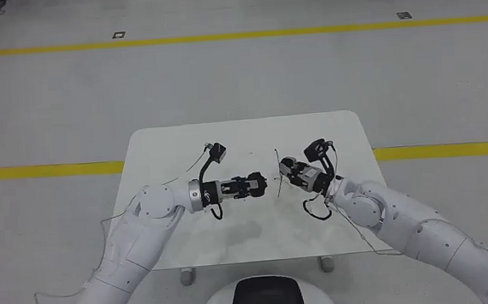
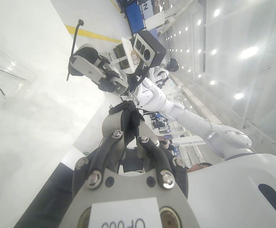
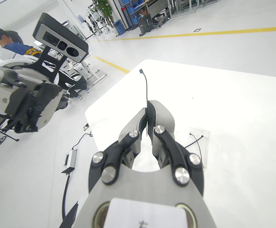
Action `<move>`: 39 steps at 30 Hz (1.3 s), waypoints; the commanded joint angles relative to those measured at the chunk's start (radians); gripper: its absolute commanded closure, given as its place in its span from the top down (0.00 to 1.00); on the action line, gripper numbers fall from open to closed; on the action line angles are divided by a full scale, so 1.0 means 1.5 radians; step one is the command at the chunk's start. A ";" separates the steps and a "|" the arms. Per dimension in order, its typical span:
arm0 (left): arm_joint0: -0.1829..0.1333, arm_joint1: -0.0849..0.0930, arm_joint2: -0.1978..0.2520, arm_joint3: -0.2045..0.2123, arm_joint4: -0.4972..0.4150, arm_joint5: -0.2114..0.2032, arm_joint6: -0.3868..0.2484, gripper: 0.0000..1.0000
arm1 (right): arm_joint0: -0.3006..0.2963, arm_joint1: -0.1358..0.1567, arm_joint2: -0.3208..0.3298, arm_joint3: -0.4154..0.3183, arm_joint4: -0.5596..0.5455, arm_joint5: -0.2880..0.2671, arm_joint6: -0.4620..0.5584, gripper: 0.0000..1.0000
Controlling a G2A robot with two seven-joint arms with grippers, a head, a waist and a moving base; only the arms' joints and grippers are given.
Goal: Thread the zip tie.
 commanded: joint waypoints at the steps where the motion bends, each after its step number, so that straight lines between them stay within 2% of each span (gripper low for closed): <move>1: 0.000 0.000 0.000 0.000 0.000 0.000 0.000 0.00 | 0.000 0.000 0.000 0.000 0.000 0.000 0.000 0.00; 6: 0.000 0.000 0.000 0.000 0.000 0.000 0.000 0.00 | -0.002 0.000 0.002 0.000 -0.002 0.002 -0.002 0.00; 9: 0.000 0.000 0.000 0.000 0.000 0.000 0.000 0.00 | -0.043 0.000 0.015 -0.033 0.015 0.000 -0.097 0.00; 12: 0.000 0.000 0.000 0.000 0.000 0.000 0.000 0.00 | -0.088 0.010 0.014 -0.065 -0.009 0.000 -0.205 0.00; 14: 0.000 0.000 0.000 0.000 0.000 0.000 0.000 0.00 | -0.114 0.017 0.001 -0.085 -0.027 0.000 -0.283 0.00; 17: 0.000 0.000 0.000 0.000 0.000 0.000 0.000 0.00 | -0.134 0.027 -0.026 -0.100 -0.049 0.000 -0.384 0.00; 20: 0.000 0.000 0.000 0.000 0.000 0.000 0.000 0.00 | -0.135 0.033 -0.057 -0.105 -0.059 0.000 -0.469 0.00; 25: 0.000 0.000 0.000 0.000 0.000 0.000 0.000 0.00 | -0.110 0.037 -0.123 -0.093 -0.053 0.000 -0.603 0.00; 36: 0.000 0.000 0.000 0.000 0.000 0.000 0.000 0.00 | -0.105 0.037 -0.128 -0.087 -0.050 0.000 -0.616 0.00; 39: 0.000 0.000 0.000 0.000 0.000 0.000 0.000 0.00 | -0.111 0.030 -0.113 -0.100 -0.062 0.000 -0.615 0.00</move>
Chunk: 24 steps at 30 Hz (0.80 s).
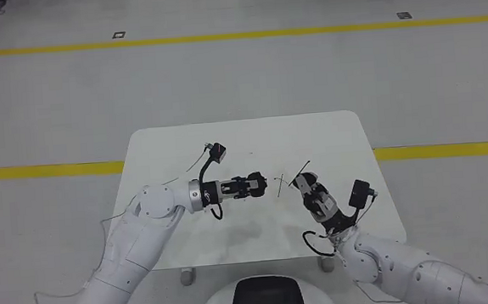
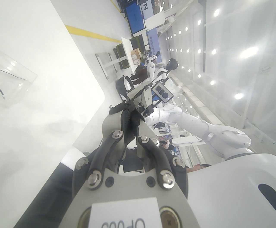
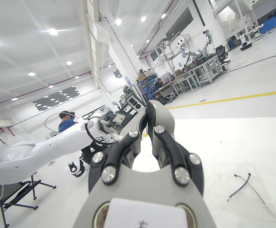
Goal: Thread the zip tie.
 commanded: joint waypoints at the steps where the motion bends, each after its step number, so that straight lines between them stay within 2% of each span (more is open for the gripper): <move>1: 0.000 0.000 0.000 0.000 0.000 0.000 0.000 0.00 | -0.003 -0.005 0.007 -0.005 -0.020 0.000 -0.009 0.00; 6: 0.000 0.000 0.000 0.000 0.000 0.000 0.000 0.00 | -0.005 -0.025 -0.008 -0.022 -0.038 0.000 -0.032 0.00; 11: 0.000 0.000 0.000 0.000 0.000 0.000 0.000 0.00 | 0.008 -0.042 -0.026 -0.001 -0.039 0.000 -0.053 0.00; 19: 0.000 0.000 0.000 0.000 0.000 0.000 0.000 0.00 | 0.008 -0.043 -0.023 0.001 -0.043 0.003 -0.049 0.00; 24: 0.000 0.000 0.000 0.000 0.000 0.000 0.000 0.00 | -0.002 -0.054 0.008 0.005 -0.053 0.000 -0.033 0.00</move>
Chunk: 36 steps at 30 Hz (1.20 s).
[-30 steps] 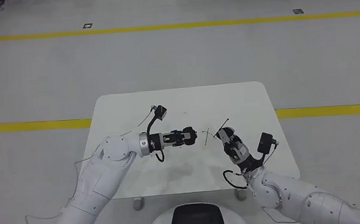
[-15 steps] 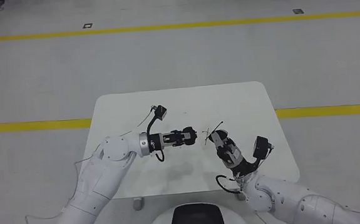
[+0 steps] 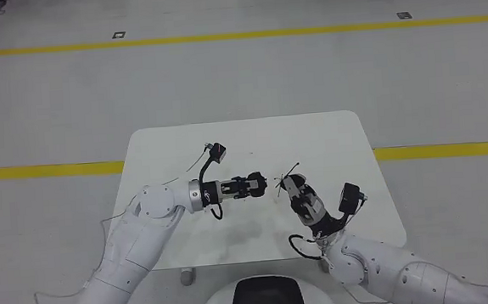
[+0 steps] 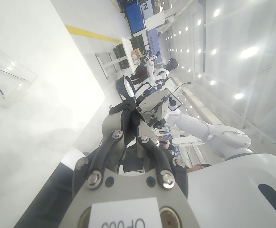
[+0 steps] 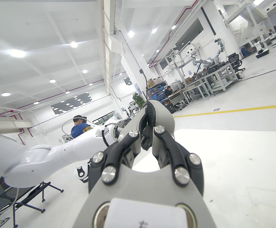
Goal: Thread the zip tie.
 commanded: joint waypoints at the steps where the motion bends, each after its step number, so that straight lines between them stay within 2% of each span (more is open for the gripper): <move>1: 0.000 0.000 0.000 0.000 0.000 0.000 0.000 0.00 | -0.003 -0.006 0.009 0.004 -0.004 -0.003 -0.004 0.00; 6: 0.000 0.000 0.000 0.000 0.000 0.000 0.000 0.00 | -0.008 -0.027 0.022 0.028 -0.031 -0.003 -0.034 0.00; 14: 0.000 0.000 0.000 0.000 0.000 0.000 0.000 0.00 | -0.008 -0.061 0.015 0.074 -0.051 -0.003 -0.078 0.00; 24: 0.000 0.000 0.000 0.000 0.000 0.000 0.000 0.00 | -0.006 -0.063 0.015 0.079 -0.054 -0.003 -0.082 0.00; 27: 0.000 0.000 0.000 0.000 0.000 0.000 0.000 0.00 | -0.013 -0.066 0.028 0.074 -0.052 0.002 -0.056 0.00; 29: 0.000 0.000 0.000 0.000 0.000 0.000 0.000 0.00 | -0.018 -0.071 0.039 0.079 -0.054 0.009 -0.044 0.00; 36: 0.000 0.000 0.000 0.000 0.000 0.000 0.000 0.00 | -0.033 -0.096 0.062 0.096 -0.050 -0.003 -0.036 0.00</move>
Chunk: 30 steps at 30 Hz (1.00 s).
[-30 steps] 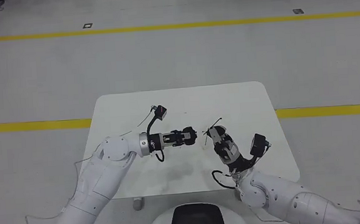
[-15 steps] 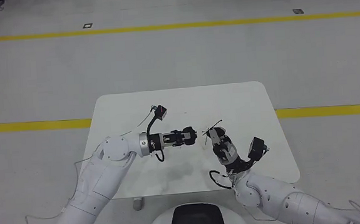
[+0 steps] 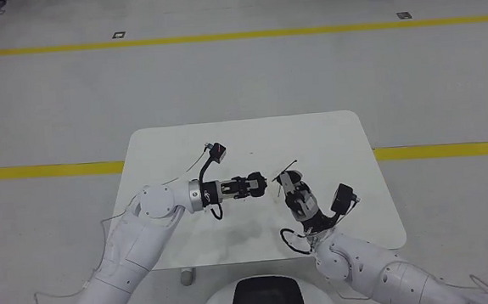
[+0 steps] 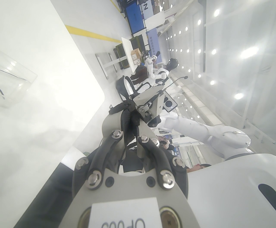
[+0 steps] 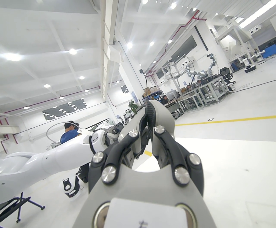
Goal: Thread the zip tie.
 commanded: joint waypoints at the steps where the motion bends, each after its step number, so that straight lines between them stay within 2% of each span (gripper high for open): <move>1: 0.000 0.000 0.000 0.000 0.000 0.000 0.000 0.00 | -0.003 -0.007 0.004 0.005 0.000 0.000 0.002 0.00; 14: 0.000 0.000 0.000 0.000 0.000 0.000 0.000 0.00 | -0.010 -0.044 0.023 0.039 -0.008 0.000 0.006 0.00; 30: 0.000 0.000 0.000 0.000 0.000 0.000 0.000 0.00 | -0.023 -0.061 0.046 0.050 -0.027 0.000 -0.002 0.00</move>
